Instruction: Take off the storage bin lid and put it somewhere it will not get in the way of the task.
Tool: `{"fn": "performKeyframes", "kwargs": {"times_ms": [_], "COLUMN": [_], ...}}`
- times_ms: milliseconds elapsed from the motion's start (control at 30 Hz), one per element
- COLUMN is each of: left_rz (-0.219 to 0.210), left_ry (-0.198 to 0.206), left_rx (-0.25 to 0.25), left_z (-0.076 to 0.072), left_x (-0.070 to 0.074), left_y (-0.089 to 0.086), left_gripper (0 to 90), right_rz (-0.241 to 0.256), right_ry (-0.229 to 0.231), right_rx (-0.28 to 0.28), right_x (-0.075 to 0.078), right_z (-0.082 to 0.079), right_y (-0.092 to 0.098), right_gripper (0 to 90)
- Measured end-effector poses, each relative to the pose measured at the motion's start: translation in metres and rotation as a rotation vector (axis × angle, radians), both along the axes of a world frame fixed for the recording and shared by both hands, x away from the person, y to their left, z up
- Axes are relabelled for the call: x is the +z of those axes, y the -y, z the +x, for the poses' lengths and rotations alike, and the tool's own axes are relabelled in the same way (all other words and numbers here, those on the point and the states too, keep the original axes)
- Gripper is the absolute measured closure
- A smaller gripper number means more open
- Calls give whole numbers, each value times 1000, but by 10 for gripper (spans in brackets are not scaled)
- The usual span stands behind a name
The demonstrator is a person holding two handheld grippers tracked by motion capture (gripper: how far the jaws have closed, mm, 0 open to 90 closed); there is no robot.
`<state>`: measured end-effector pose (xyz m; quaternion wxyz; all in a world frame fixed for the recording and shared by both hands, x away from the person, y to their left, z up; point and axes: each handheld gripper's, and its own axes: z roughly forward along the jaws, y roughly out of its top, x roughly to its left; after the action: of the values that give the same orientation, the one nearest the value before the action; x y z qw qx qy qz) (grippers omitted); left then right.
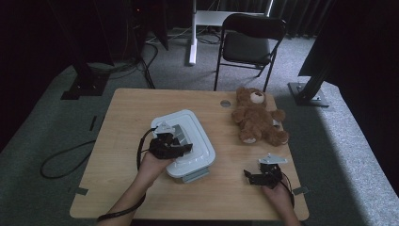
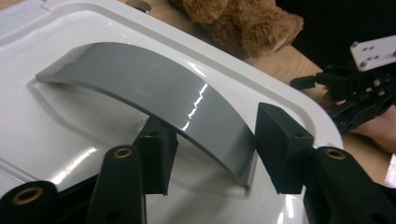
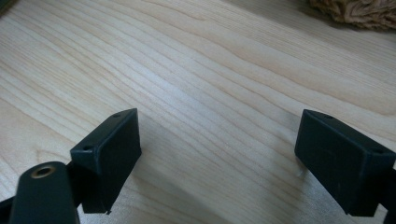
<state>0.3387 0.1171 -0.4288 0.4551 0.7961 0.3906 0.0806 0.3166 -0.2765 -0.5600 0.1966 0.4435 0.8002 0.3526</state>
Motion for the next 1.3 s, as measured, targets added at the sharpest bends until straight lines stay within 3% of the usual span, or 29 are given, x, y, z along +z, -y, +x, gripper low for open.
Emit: {"fn": "performKeyframes", "kwargs": {"times_ms": [600,900,1300], "left_rz": [16,22,45], "left_ry": [73,110,129], "left_rx": [-32,-16,19], "left_z": [-12,-20,-30], "left_x": [27,45,53], "left_y": [-11,-31,-62], "left_gripper": [547,548,549], "right_rz": [1,1,0], "right_ry": [0,-2,-2], "right_rx": [-2,-1,-1], "right_x": [0,0,0], "right_z": [0,0,0], "right_y": [0,0,0], "right_gripper": [136,136,136]}}
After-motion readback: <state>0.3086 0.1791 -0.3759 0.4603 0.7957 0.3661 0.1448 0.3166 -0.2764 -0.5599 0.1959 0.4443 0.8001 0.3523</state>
